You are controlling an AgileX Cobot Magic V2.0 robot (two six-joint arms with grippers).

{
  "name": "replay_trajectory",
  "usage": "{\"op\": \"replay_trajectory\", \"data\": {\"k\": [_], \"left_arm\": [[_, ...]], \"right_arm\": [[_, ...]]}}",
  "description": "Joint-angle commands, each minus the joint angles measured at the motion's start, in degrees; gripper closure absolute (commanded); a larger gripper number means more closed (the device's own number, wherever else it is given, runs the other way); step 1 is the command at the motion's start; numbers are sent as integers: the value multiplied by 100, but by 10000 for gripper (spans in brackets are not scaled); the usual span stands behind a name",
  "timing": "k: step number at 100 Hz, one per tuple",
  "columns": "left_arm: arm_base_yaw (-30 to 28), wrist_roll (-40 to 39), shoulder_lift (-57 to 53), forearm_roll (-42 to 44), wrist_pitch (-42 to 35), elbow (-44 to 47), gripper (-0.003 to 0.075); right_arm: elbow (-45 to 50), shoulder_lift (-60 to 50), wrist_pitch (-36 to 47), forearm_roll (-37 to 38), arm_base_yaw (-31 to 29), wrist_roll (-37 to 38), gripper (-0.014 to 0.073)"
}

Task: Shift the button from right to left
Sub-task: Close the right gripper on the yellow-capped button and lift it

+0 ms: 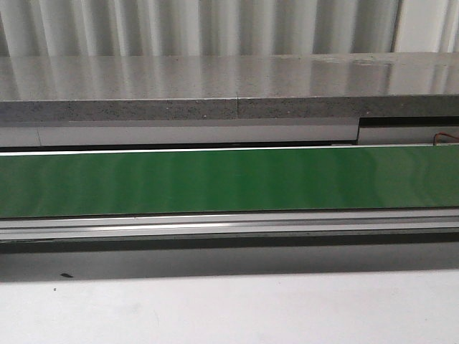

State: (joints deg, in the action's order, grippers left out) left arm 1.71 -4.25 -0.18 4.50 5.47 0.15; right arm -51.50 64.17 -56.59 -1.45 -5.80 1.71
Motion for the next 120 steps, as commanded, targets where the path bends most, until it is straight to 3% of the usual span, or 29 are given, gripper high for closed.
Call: {"op": "replay_trajectory", "data": {"k": [1,36,57,99,120], "left_arm": [[43,-5,-146,-3,-472,216,741],[43,-5,-146,-3,-472,216,741],[43,-5,-146,-3,-472,216,741],[43,-5,-146,-3,-472,216,741],[43,-5,-146,-3,-472,216,741]], "right_arm": [[-352,138,109,145,-293,-14,2],[-760,1074,260,145,-1668,-171,2],[-765,1774,660,145,-2184,-455,2],[-1462,3210,854,69,-2300,-1441,2],[-1668,3803,1080,18,-2300,-1487,2]]}}
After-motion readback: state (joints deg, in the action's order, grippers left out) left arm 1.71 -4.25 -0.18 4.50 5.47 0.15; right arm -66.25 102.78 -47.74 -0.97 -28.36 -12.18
